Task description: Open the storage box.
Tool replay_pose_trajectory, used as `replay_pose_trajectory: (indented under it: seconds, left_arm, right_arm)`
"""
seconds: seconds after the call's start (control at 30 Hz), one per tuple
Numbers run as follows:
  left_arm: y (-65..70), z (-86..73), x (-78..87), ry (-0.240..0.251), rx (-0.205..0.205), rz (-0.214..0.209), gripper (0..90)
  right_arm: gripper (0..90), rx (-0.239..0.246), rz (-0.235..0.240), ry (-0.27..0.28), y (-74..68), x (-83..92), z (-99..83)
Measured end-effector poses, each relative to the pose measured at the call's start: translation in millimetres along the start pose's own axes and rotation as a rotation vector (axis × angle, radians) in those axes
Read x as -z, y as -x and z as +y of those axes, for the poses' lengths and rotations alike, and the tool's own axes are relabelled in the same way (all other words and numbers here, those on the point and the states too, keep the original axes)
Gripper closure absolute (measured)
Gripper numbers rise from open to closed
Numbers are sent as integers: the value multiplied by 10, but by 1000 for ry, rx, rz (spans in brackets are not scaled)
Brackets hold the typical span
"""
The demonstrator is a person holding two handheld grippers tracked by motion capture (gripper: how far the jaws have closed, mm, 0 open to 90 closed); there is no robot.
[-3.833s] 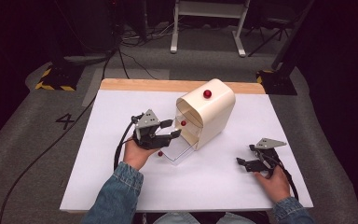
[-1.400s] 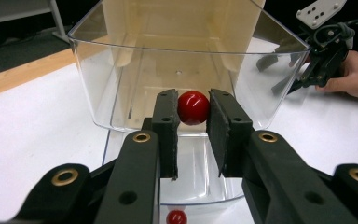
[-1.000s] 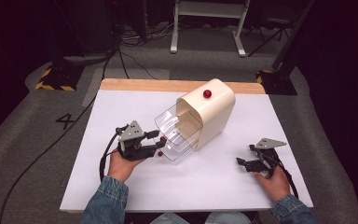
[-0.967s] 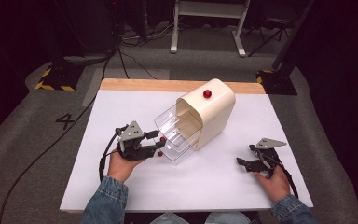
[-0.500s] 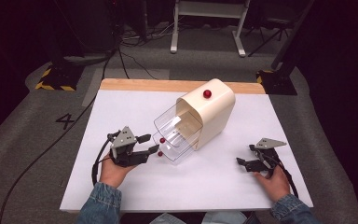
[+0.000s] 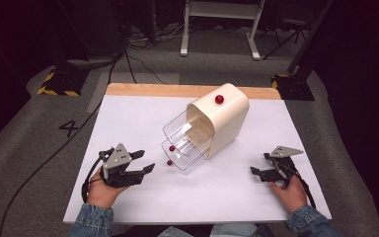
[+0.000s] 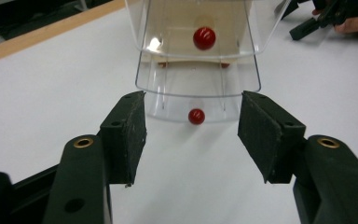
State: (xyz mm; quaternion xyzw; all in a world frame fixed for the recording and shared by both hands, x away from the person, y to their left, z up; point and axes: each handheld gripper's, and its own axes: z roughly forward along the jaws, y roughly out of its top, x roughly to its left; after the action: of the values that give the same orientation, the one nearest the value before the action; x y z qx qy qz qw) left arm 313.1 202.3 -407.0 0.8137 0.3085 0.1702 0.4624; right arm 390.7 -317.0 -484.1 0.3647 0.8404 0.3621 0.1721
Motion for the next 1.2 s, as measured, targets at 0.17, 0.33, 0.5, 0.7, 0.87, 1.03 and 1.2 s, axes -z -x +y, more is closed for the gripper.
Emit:
replay_pose_trajectory:
  seconds: [0.17,0.33,0.5,0.7,0.87,1.03,1.2]
  left_arm:
    - [-33,-109,23,-22,21,13,389]
    - [-85,-250,24,-61,48,26,367]
    - [-153,-410,15,-127,78,45,361]
    - [-176,-532,-8,-183,92,58,355]
    - [-201,-629,-16,-230,82,81,348]
    - [-200,-730,-26,-260,99,90,328]
    - [-190,-789,-43,-289,85,112,291]
  right_arm:
    - [150,0,0,0,-1,0,0]
    - [150,0,0,1,-2,1,-1]
    - [150,0,0,1,-2,1,-1]
    - [151,0,0,1,-2,1,-1]
    - [151,1,0,1,-2,1,-1]
    - [152,1,0,2,-3,1,-1]
    - [153,2,-1,2,-3,1,-1]
